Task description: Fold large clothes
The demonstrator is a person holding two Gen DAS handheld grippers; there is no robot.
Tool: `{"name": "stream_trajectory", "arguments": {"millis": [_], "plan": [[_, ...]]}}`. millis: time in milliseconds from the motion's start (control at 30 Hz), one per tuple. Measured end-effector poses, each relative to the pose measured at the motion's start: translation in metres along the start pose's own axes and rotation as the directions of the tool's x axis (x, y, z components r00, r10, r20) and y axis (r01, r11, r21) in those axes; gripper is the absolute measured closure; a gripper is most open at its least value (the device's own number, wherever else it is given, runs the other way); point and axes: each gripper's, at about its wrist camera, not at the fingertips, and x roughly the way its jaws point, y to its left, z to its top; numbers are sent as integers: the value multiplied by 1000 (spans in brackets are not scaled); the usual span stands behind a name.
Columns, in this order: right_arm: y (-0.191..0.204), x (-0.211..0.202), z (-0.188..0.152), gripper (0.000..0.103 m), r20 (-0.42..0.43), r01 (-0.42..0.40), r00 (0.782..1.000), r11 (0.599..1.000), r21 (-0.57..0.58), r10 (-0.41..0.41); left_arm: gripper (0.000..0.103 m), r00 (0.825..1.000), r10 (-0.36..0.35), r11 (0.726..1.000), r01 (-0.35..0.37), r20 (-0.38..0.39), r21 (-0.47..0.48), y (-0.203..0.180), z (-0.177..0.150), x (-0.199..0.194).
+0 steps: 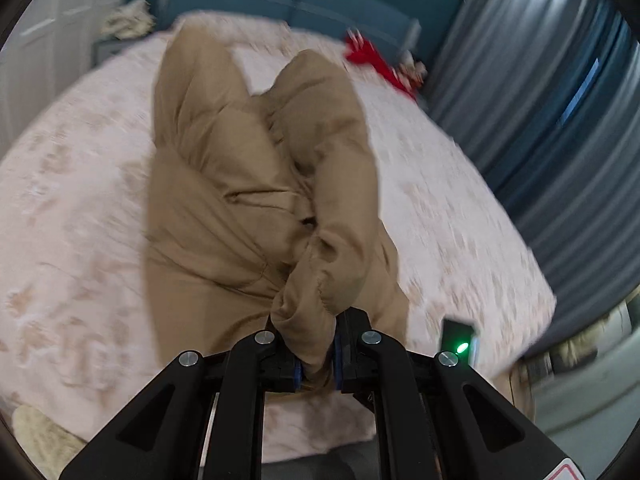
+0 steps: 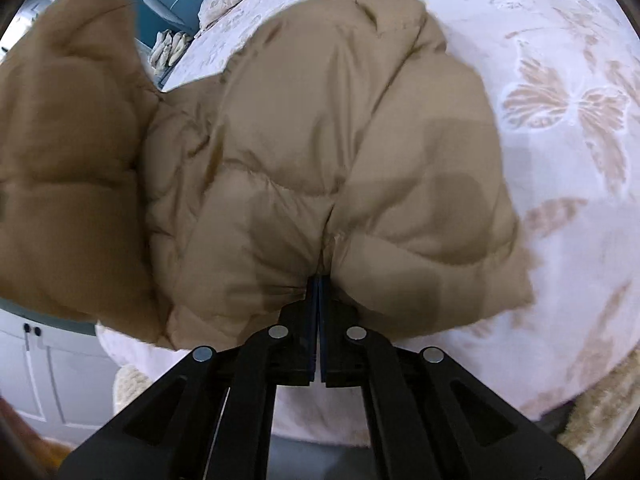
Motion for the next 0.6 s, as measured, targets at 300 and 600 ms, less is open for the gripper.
{"name": "stream_trajectory", "arguments": {"millis": [300,600], "plan": [[-26,-87,4,99,100,96,991,995,-12,-94,95,980,89,994,-75,-177,80,-33,-30,85],[-21,-97,-11,99,98,188,978,981,-49,-182,94,959,186,975,-154,-214,157,-52,-46,108]]}}
